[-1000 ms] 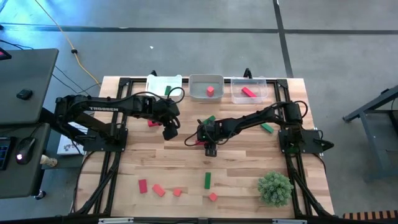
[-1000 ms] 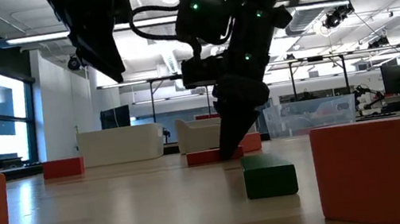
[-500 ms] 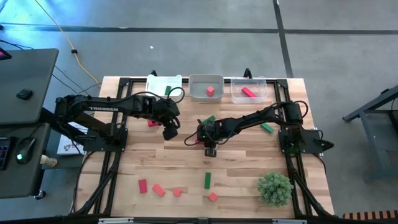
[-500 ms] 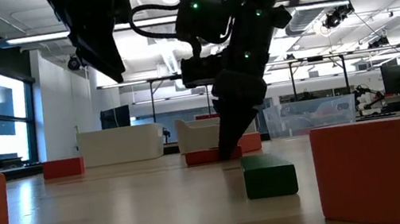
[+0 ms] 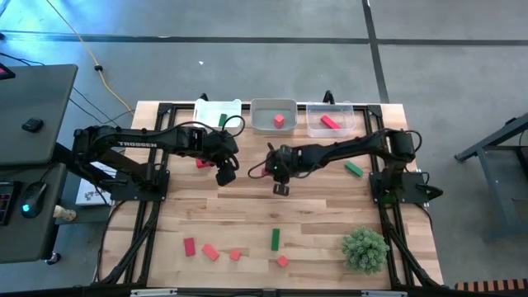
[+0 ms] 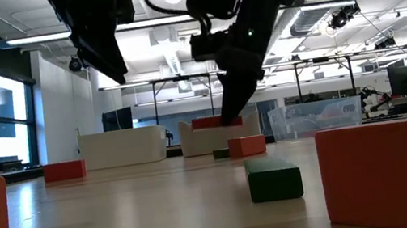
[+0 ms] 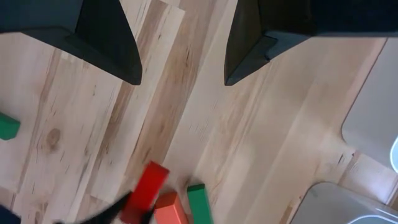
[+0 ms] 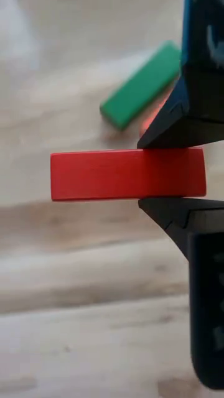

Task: Sort & place blocks by color
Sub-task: Put the red wooden block into the transparent bin

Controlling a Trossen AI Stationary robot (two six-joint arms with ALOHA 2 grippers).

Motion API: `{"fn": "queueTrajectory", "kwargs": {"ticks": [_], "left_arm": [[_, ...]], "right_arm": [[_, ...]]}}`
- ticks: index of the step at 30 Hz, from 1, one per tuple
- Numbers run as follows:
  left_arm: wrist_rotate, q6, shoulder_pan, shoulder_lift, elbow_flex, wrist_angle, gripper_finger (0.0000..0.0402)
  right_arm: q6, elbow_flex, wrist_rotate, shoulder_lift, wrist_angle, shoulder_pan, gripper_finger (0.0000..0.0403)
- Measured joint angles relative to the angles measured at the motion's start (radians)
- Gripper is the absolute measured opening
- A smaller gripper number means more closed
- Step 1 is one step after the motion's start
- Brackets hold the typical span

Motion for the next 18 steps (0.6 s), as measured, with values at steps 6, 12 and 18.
{"fn": "queueTrajectory", "kwargs": {"ticks": [6, 12, 18], "left_arm": [[-0.002, -0.001, 0.002, 0.0, 0.0, 0.001, 0.0218], [-0.004, -0.002, 0.002, 0.0, 0.0, 0.0, 0.0218], [-0.005, -0.003, 0.002, 0.0, 0.0, 0.003, 0.0218]], "right_arm": [[-0.051, 0.0, 0.051, -0.064, -0.049, -0.054, 0.0078], [-0.122, 0.0, 0.092, -0.122, -0.094, -0.123, 0.0078], [-0.185, 0.001, 0.126, -0.164, -0.129, -0.208, 0.0078]]}}
